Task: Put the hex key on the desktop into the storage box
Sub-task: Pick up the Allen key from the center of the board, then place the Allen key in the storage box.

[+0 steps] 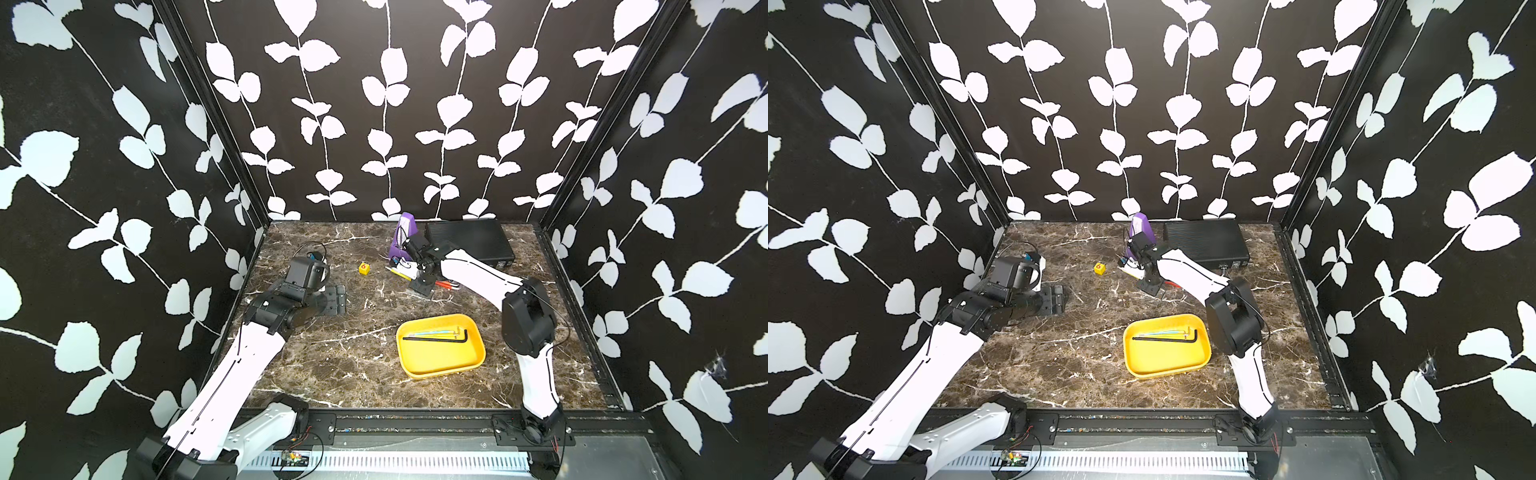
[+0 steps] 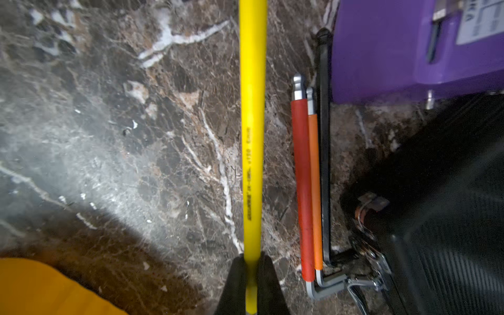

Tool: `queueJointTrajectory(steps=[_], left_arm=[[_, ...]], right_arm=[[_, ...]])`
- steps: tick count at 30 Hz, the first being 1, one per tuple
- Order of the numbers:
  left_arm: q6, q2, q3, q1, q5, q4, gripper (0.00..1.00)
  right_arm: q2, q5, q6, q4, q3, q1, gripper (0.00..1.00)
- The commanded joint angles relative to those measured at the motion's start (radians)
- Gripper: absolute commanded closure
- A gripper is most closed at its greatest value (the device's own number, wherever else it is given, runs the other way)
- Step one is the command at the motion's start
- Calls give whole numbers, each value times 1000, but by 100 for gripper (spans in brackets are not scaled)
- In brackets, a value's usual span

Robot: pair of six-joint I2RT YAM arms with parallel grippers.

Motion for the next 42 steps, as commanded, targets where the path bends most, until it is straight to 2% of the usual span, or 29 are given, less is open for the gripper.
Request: queueJointTrajectory(steps=[1, 10, 17, 22, 32, 42], left_arm=[[0, -16, 11, -3, -11, 7, 14], [0, -21, 2, -3, -13, 28, 14], [8, -21, 1, -3, -12, 36, 14], [12, -22, -2, -3, -11, 39, 14], [9, -31, -12, -4, -10, 42, 14], [-4, -38, -21, -3, -7, 46, 14]], right_arm=[[-94, -12, 1, 0, -67, 8, 100], [-351, -60, -27, 55, -337, 28, 100], [-532, -76, -115, 49, -553, 74, 100], [-550, -20, -170, -23, -630, 116, 100], [-583, 15, -183, -18, -721, 143, 100], [-504, 39, -221, -3, -737, 157, 100]])
